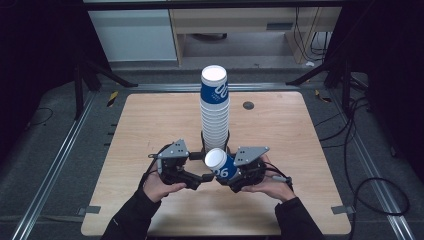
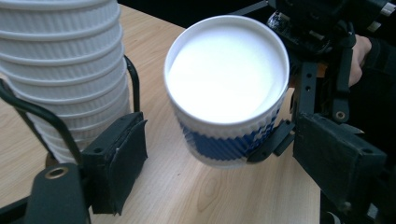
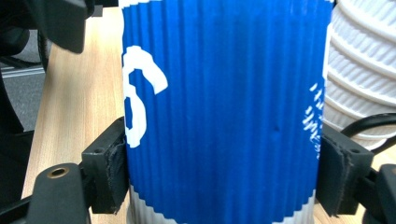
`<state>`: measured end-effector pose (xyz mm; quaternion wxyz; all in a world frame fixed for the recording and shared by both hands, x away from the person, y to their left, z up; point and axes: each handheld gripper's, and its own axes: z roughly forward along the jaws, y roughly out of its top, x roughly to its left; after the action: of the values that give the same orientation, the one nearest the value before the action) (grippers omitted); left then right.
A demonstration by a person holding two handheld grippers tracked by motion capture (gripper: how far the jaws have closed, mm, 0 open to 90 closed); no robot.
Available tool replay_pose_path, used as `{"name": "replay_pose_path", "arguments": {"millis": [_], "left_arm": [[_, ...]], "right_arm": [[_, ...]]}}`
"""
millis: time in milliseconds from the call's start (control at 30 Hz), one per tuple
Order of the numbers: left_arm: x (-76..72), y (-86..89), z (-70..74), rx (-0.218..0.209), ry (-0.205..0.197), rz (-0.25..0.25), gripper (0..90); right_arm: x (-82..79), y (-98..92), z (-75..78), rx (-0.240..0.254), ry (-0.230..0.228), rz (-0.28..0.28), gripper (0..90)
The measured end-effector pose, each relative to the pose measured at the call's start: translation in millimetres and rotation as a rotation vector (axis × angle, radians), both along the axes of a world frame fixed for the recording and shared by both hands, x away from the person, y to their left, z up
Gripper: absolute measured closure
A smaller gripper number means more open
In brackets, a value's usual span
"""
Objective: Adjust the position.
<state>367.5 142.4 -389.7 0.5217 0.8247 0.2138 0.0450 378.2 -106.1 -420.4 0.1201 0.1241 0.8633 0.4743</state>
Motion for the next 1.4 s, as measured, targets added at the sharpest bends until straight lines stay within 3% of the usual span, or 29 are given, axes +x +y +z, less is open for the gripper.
{"name": "replay_pose_path", "arguments": {"millis": [533,1133,1267,1400], "left_arm": [[3.1,-17.4,-5.4,-0.027,0.009,-0.009,17.6],[1.4,-16.0,-8.7,-0.041,0.0,0.007,24.4],[0.9,-15.6,-8.3,-0.039,-0.003,0.01,24.8],[0.0,-13.6,-6.9,-0.046,-0.002,0.007,24.8]], "right_arm": [[-2.3,11.4,-2.5,0.003,0.004,0.023,20.2],[-2.2,17.5,-4.2,0.007,0.041,0.029,18.4],[-1.9,18.3,-4.5,0.007,0.045,0.024,16.7],[-0.9,18.4,-5.3,0.002,0.057,0.011,8.7]]}}
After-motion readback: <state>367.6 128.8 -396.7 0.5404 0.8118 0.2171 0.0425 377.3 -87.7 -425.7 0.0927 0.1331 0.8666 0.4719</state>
